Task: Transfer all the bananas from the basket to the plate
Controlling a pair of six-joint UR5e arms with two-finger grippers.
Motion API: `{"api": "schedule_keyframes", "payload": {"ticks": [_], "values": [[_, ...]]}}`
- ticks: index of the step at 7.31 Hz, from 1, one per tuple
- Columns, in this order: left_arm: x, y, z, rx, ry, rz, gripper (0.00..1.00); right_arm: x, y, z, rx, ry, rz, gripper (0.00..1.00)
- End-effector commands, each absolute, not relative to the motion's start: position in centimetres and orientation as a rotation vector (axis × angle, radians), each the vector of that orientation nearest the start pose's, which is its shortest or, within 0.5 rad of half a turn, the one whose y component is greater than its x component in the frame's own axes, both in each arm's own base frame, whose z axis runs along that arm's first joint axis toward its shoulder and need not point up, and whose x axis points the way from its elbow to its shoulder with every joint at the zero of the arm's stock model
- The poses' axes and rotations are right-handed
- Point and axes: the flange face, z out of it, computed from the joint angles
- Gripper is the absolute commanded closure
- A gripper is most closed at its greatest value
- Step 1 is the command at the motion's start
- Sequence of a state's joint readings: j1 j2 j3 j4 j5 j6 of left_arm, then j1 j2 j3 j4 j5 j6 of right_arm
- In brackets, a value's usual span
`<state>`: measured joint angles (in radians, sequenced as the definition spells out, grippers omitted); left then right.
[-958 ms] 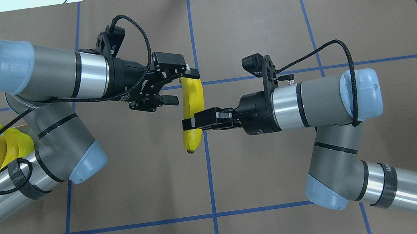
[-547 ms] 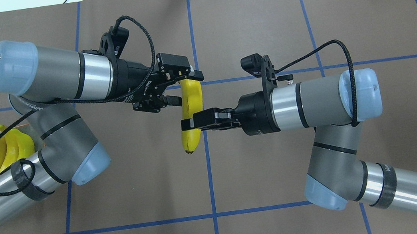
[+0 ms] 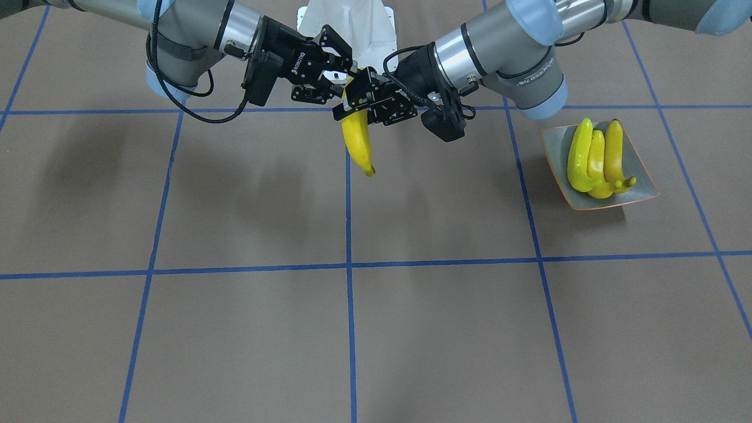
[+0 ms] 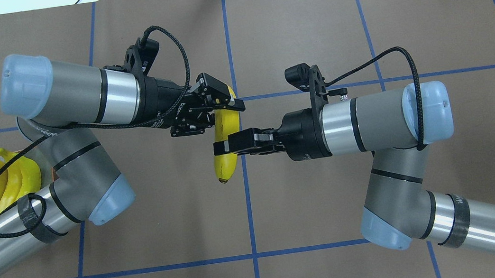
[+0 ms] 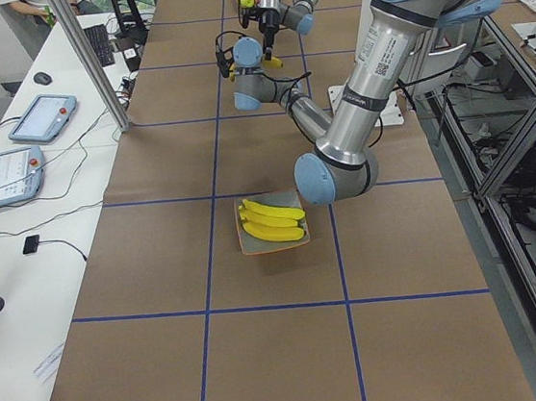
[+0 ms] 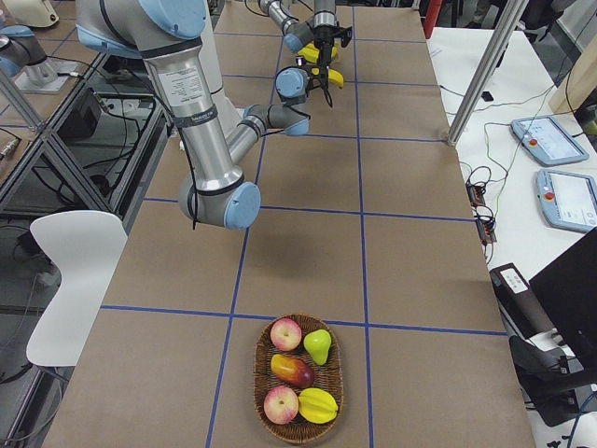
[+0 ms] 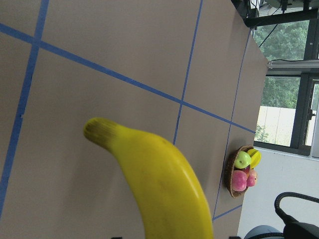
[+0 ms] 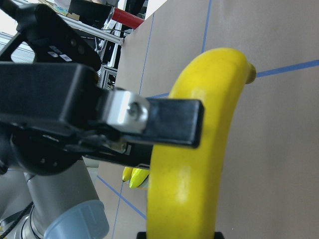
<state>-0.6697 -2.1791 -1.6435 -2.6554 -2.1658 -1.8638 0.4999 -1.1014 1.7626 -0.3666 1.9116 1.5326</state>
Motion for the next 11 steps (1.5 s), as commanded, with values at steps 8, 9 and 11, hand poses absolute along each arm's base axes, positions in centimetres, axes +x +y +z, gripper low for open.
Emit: {"api": "schedule_keyframes", "payload": {"ticks": [8,9,11], "values": [[41.4,-46.2,19.4,-0.054,1.385,-0.162,1.00,-39.8,-37.3,24.6,0.326,-1.798,0.070,0.00],[40.7,-45.4,18.7,-0.018,1.267,-0.102,1.00,-39.5,-37.8,25.4,0.330,-1.782,0.083,0.00],[39.2,-40.7,20.4,0.077,1.062,-0.009,1.00,-38.8,-38.6,27.3,0.343,-1.744,0.126,0.00]]}}
